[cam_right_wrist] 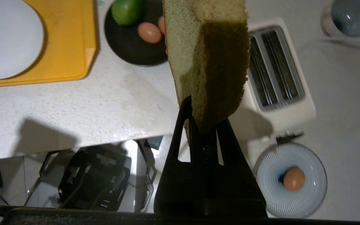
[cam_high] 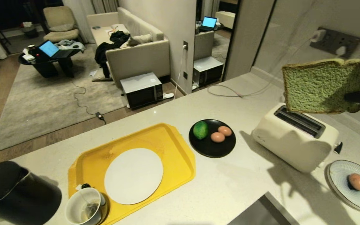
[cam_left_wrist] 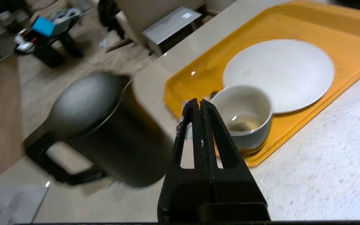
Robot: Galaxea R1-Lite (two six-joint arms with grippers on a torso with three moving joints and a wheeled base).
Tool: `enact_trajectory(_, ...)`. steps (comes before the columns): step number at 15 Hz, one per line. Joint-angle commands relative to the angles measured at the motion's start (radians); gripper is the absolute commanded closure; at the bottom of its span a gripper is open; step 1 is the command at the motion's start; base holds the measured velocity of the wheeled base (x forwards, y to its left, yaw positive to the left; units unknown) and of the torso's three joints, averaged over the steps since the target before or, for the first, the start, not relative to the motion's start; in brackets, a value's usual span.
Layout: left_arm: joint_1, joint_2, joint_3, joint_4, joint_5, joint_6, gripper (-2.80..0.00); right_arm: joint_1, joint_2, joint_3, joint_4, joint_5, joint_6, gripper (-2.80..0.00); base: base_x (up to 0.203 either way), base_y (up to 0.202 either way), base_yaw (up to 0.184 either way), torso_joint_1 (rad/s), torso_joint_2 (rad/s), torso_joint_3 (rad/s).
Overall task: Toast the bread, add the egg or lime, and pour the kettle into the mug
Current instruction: Put the bread slices in the toaster
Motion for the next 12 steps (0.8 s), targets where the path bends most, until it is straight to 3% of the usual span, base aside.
enact_trajectory(1, 0.000, -0.001, 0.000, 0.000, 0.000, 0.002, 0.00, 0.001, 0.005, 0.000, 0.004, 0.000, 0.000, 0.00, 0.000, 0.011, -0.174, -0.002, 0.00, 0.007)
enact_trajectory(6, 0.000, -0.001, 0.000, -0.002, 0.000, 0.002, 0.00, 0.004, 0.011, 0.011, 0.006, 0.003, -0.009, 0.00, 0.001, 0.005, -0.134, 0.003, 0.00, 0.002)
enact_trajectory(12, 0.000, -0.001, 0.000, 0.000, 0.000, 0.002, 0.00, 0.000, 0.056, 0.000, 0.004, -0.014, -0.145, 0.00, 0.000, 0.000, 0.000, 0.000, 0.00, 0.000)
